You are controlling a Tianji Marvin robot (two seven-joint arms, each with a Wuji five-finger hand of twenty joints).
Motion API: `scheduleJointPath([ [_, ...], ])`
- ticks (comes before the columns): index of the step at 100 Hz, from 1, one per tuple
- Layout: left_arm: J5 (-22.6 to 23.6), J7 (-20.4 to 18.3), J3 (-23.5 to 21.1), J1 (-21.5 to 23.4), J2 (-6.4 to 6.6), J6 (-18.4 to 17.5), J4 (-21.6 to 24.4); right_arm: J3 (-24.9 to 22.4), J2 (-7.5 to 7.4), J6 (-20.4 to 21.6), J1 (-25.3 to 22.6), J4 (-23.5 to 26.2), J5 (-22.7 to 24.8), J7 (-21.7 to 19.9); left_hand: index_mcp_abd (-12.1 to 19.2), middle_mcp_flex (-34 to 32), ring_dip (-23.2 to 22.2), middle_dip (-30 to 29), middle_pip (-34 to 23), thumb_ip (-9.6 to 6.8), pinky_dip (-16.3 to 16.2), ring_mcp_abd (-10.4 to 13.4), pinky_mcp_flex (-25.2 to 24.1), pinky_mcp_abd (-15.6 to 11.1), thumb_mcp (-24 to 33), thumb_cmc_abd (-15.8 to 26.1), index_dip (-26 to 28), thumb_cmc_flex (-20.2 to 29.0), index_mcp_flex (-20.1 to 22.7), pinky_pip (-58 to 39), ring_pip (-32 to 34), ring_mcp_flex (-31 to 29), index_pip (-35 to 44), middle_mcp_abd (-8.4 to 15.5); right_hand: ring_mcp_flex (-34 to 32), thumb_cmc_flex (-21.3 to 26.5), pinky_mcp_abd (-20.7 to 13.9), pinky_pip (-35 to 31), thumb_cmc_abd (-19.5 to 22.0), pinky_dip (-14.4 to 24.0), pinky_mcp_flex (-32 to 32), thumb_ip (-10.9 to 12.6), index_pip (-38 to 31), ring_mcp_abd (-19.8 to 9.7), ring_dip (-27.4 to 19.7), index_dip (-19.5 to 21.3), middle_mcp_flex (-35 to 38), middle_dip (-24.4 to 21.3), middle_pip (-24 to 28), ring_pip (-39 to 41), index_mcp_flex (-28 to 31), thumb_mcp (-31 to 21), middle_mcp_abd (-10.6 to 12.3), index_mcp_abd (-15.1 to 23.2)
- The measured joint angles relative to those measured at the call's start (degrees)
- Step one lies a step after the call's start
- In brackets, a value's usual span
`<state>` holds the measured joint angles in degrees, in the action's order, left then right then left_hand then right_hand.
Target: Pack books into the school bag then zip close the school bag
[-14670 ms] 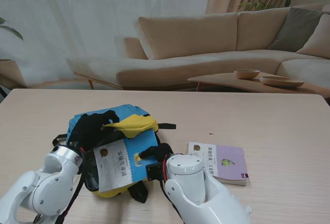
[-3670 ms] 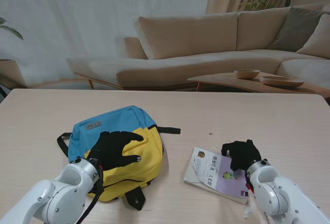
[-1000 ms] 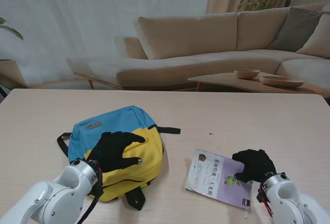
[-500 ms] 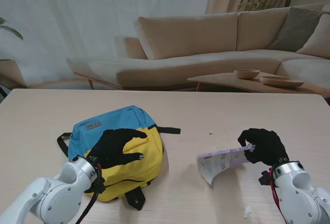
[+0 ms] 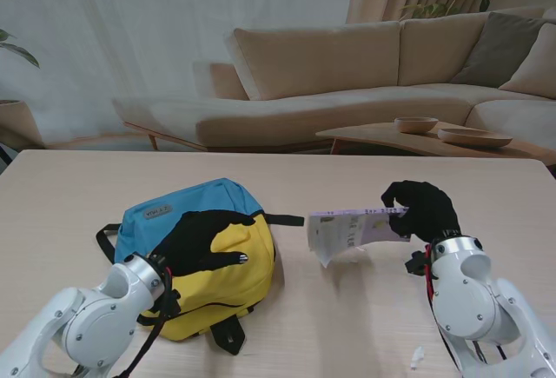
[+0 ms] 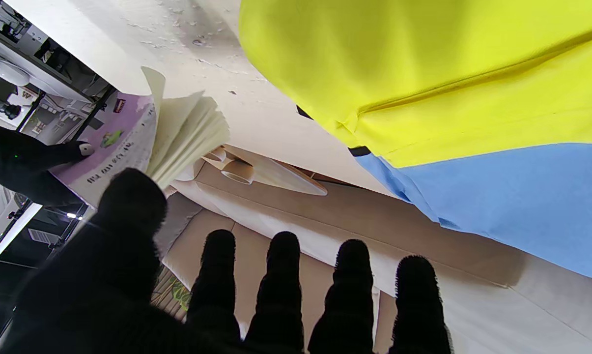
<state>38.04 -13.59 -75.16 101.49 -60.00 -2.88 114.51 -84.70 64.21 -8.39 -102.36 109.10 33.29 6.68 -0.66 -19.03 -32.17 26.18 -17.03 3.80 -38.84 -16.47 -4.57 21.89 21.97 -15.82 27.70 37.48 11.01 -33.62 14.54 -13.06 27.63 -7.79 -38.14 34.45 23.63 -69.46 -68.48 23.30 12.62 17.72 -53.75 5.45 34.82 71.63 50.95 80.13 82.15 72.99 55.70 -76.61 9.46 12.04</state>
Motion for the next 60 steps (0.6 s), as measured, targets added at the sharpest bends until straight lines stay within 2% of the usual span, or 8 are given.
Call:
scheduleJointPath([
  [11, -1.66, 0.09, 0.85, -1.23, 0.01, -0.39, -1.20, 2.24, 0.25, -1.57, 1.33, 0.74, -0.64, 0.89, -0.28, 0.98, 0.00, -0.34, 0.59, 0.00, 0.00, 0.00, 0.01, 0.00, 1.12, -2.36, -3.48, -3.37, -0.02, 0.03, 0.00, 0.00, -3.66, 0.00, 0.00, 0.06, 0.45, -0.49, -0.03, 0.03, 0.13, 0.00, 0.00, 0.13, -0.06, 0.02, 0.00, -0.04, 0.44, 0.05, 0.01, 0.00, -0.02, 0.00],
  [26, -6.35, 1.30, 3.18, -4.02, -0.05, -0.71, -4.09, 5.36, 0.58, -3.77, 2.52, 1.91, -1.31, 1.99, -2.37, 3.08, 1.29, -1.36, 2.19, 0.00, 0.00, 0.00, 0.01, 0.00, 2.28, -4.34, -8.39, -6.76, -0.04, 0.82, -0.76, 1.41, -12.20, 0.00, 0.00, 0.28, 0.86, -0.58, -0.04, 0.61, 0.54, 0.00, 0.00, 0.41, -0.12, 0.03, 0.00, -0.07, 0.49, 0.09, 0.02, 0.00, -0.05, 0.00],
  [29, -6.53, 1.95, 3.68, -4.59, -0.13, -0.90, -4.71, 5.93, 0.66, -4.01, 2.67, 2.13, -1.45, 2.15, -2.36, 3.12, 1.44, -1.38, 2.33, 0.52, 0.00, 0.00, 0.01, 0.00, 2.96, -4.93, -8.90, -7.33, -0.53, 1.33, -1.09, 1.41, -13.12, 0.00, 0.00, 0.35, 0.90, -0.58, -0.05, 0.62, 0.54, 0.00, 0.00, 0.45, -0.12, 0.03, 0.00, -0.07, 0.49, 0.09, 0.02, 0.00, -0.05, 0.00],
  [43, -7.44, 6.43, 5.72, -6.75, -0.93, -1.35, -7.42, 8.13, 1.07, -5.23, 2.89, 3.17, -2.62, 2.95, -3.85, 5.28, 1.49, -1.41, 2.21, 0.54, 0.00, 0.00, 0.01, -0.02, 5.53, -5.73, -9.10, -8.42, -0.67, 1.51, -1.95, 2.19, -16.54, -0.02, 0.00, 0.37, 1.11, -0.60, -0.07, 0.64, 0.55, 0.00, 0.00, 0.61, -0.13, 0.03, 0.00, -0.10, 0.52, 0.10, 0.03, 0.00, -0.06, 0.00],
  [47, -7.96, 6.80, 5.99, -7.18, -1.21, -1.35, -7.90, 8.59, 1.20, -5.46, 2.88, 3.47, -2.95, 3.15, -3.85, 5.30, 1.49, -1.41, 2.21, 1.08, 0.00, 0.00, 0.01, -0.04, 6.07, -5.75, -9.11, -8.84, -0.67, 2.11, -1.97, 2.28, -16.92, -0.03, 0.00, 0.37, 1.12, -0.60, -0.08, 0.65, 0.55, 0.00, 0.00, 0.63, -0.14, 0.03, 0.00, -0.15, 0.53, 0.11, 0.04, 0.00, -0.07, 0.00],
  [60, -10.90, 7.30, 7.19, -8.79, -1.72, -1.60, -9.25, 10.12, 1.48, -6.22, 2.81, 4.30, -3.73, 3.88, -3.85, 5.33, 1.50, -1.41, 2.21, 1.08, -0.01, 0.00, -0.04, -0.04, 6.07, -6.41, -9.10, -8.84, -0.67, 2.81, -2.16, 2.79, -17.15, -0.07, 0.00, 0.71, 1.17, -0.60, -0.59, 0.90, 0.55, 0.00, 0.26, 0.69, -0.21, 0.03, 0.00, -0.47, 0.56, 0.16, 0.53, 0.00, -0.16, 0.00],
])
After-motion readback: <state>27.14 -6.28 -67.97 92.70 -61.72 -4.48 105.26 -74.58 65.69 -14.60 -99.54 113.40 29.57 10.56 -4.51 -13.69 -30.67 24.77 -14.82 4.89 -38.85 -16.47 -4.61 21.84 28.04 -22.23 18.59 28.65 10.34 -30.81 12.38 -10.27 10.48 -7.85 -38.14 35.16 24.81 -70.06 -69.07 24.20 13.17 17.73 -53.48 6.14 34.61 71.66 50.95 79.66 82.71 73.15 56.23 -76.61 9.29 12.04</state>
